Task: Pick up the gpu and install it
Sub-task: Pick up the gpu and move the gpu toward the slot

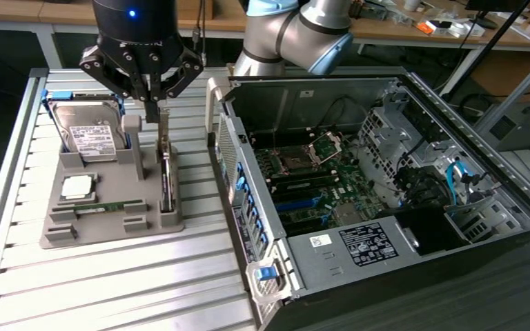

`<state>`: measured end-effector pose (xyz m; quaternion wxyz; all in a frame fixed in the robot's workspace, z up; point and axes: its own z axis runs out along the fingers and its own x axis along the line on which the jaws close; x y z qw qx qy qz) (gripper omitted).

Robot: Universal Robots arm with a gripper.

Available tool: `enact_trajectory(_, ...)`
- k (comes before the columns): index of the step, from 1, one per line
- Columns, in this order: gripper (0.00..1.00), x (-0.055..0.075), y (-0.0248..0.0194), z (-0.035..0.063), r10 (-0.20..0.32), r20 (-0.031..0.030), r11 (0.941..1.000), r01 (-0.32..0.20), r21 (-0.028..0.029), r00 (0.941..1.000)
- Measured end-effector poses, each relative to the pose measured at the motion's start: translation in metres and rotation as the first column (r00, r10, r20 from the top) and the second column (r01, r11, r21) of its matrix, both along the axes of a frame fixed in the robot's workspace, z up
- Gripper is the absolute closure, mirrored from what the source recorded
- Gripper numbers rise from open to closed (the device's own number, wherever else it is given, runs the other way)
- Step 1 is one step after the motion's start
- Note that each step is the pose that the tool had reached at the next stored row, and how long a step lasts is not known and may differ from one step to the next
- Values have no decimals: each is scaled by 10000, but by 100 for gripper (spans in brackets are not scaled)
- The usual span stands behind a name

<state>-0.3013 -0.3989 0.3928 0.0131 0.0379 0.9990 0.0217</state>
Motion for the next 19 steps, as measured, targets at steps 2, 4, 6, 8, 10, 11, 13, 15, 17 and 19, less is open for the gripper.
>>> enact_trajectory(2, 89, 0, 0, 0, 0, 0, 10000, 0, 0, 10000)
enact_trajectory(4, 76, 0, 0, 0, 0, 0, 10000, 0, 0, 10000)
enact_trajectory(6, 64, 0, 0, 0, 0, -1, 10000, 0, 0, 10000)
enact_trajectory(8, 58, 0, 0, 0, 0, 0, 10000, 0, 0, 10000)
enact_trajectory(10, 52, 0, 0, 0, 0, 0, 10000, 0, 0, 10000)
enact_trajectory(11, 52, 0, 0, 0, 0, 0, 10000, 0, 0, 10000)
enact_trajectory(13, 52, 0, 0, 0, 0, 0, 10000, 0, 0, 10000)
enact_trajectory(15, 52, 0, 0, 0, 0, 0, 10000, 0, 0, 10000)
enact_trajectory(17, 52, -1, -1, -1, 1, -1, 10000, -1, -1, 10000)
enact_trajectory(19, 52, -7, 0, -9, 0, 1, 10000, 0, 0, 10000)
